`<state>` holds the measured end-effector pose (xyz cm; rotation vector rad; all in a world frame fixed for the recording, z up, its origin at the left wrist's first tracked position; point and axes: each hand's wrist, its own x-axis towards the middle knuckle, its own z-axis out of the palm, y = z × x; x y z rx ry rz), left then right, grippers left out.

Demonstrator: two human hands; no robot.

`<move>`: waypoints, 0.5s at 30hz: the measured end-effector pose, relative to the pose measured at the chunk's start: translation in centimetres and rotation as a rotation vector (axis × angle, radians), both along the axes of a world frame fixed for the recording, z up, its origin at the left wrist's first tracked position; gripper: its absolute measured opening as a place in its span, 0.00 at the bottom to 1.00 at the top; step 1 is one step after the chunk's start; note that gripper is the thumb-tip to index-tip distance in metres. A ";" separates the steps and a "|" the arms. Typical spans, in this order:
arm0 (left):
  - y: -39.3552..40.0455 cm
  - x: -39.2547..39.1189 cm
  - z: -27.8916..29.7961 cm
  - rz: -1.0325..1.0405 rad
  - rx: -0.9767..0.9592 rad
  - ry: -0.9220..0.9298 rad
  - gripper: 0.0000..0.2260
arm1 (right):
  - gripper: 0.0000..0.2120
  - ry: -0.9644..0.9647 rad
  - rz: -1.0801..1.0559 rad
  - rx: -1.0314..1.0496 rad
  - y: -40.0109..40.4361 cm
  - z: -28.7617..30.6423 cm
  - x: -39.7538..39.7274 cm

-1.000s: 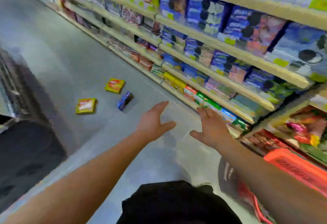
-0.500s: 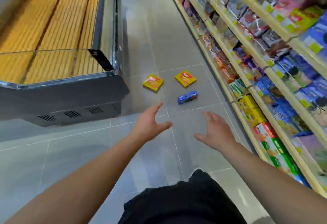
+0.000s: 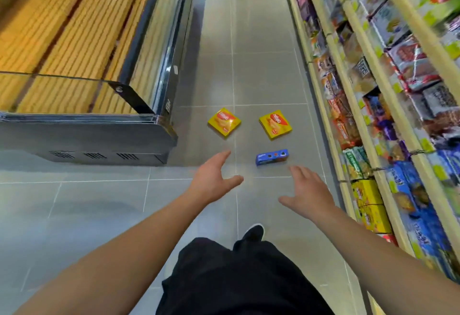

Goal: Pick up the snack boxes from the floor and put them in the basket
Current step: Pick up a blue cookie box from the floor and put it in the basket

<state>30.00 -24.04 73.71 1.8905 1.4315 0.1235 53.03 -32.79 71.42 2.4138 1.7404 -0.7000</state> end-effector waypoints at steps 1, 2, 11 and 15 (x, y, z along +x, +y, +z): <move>1.1 1.3 -0.1 0.005 -0.006 -0.005 0.35 | 0.42 -0.005 0.016 -0.008 1.3 0.0 1.3; 2.1 2.5 -0.2 0.009 -0.013 -0.005 0.35 | 0.42 -0.009 0.033 -0.015 2.5 0.0 2.5; 9.9 11.6 -4.0 0.061 -0.125 0.016 0.36 | 0.43 0.025 0.123 -0.098 13.0 -2.3 11.8; 14.5 15.9 -7.8 0.119 -0.202 -0.003 0.36 | 0.42 0.028 0.183 -0.141 18.7 -5.1 16.2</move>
